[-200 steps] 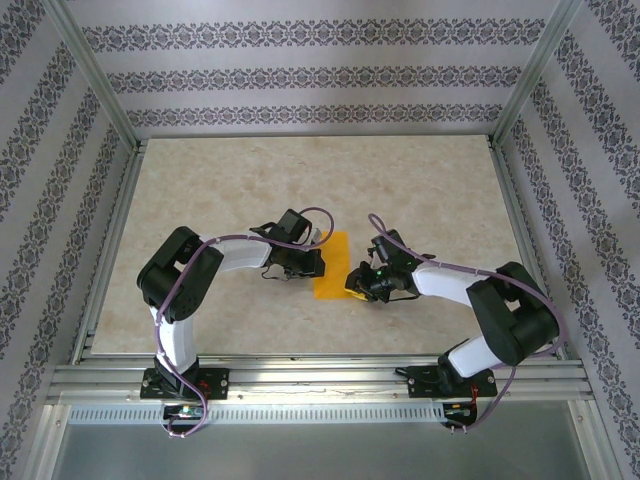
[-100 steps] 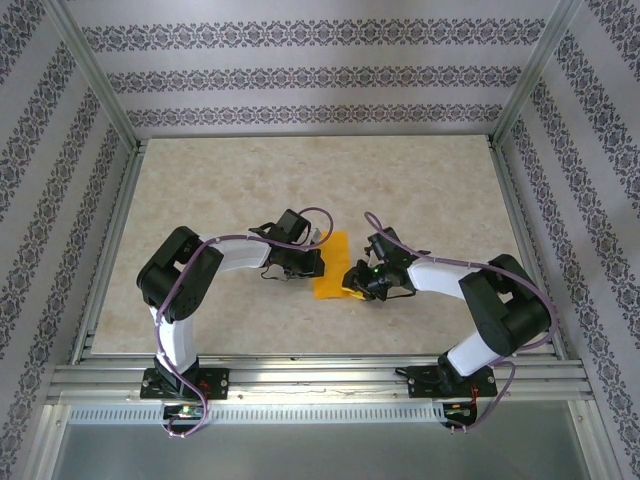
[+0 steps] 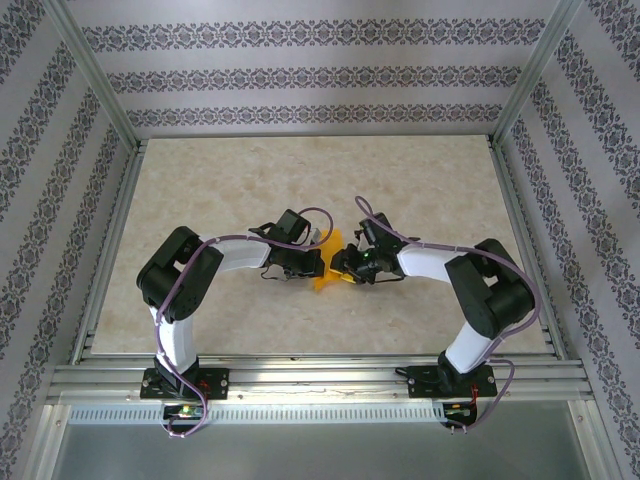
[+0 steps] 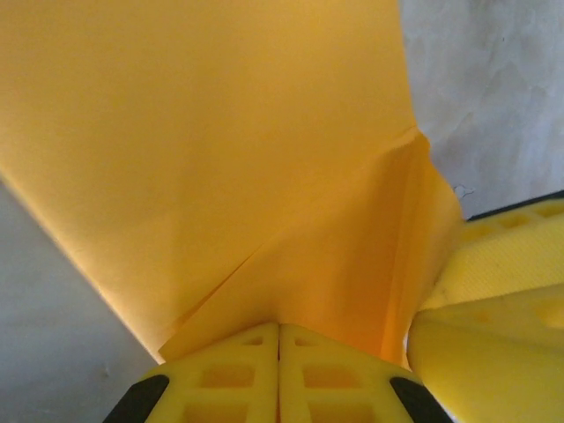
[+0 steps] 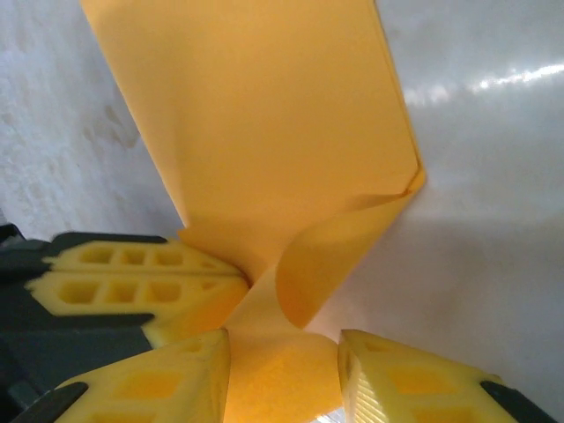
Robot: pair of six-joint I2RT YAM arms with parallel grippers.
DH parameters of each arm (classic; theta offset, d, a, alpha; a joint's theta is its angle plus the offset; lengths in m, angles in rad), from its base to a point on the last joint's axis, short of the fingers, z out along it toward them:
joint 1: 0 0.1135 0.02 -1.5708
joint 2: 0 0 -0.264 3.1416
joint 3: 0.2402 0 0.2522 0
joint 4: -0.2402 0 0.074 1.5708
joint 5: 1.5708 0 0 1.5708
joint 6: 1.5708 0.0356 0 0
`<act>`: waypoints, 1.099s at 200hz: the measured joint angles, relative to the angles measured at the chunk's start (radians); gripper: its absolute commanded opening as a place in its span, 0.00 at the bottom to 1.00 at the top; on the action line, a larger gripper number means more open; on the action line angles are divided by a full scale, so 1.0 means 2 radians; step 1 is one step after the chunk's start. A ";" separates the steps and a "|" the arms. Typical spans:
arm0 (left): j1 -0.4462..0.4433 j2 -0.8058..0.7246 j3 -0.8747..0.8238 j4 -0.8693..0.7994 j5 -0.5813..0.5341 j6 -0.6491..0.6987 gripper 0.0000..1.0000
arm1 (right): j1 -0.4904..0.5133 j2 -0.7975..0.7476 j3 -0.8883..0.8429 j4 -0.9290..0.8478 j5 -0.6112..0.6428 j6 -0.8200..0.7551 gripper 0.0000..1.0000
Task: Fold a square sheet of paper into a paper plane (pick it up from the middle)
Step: Turn over the paper at the center of the table.
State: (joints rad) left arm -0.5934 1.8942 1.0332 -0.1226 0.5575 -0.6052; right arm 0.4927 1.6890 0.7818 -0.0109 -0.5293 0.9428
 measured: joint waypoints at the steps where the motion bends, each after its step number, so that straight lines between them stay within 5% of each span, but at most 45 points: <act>1: 0.000 0.000 0.000 0.000 0.000 0.000 0.08 | 0.000 0.000 0.000 0.000 0.000 0.000 0.39; 100: 0.000 0.000 0.000 0.001 0.002 0.000 0.08 | -0.029 0.019 0.012 0.010 -0.007 -0.003 0.41; 220: 0.000 0.000 -0.002 0.006 0.004 -0.003 0.08 | -0.049 0.054 0.012 0.059 -0.043 -0.027 0.17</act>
State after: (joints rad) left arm -0.5934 1.8942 1.0290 -0.1116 0.5659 -0.6109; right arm 0.3943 1.7973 0.8051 0.1066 -0.6159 0.8886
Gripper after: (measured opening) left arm 0.083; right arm 0.200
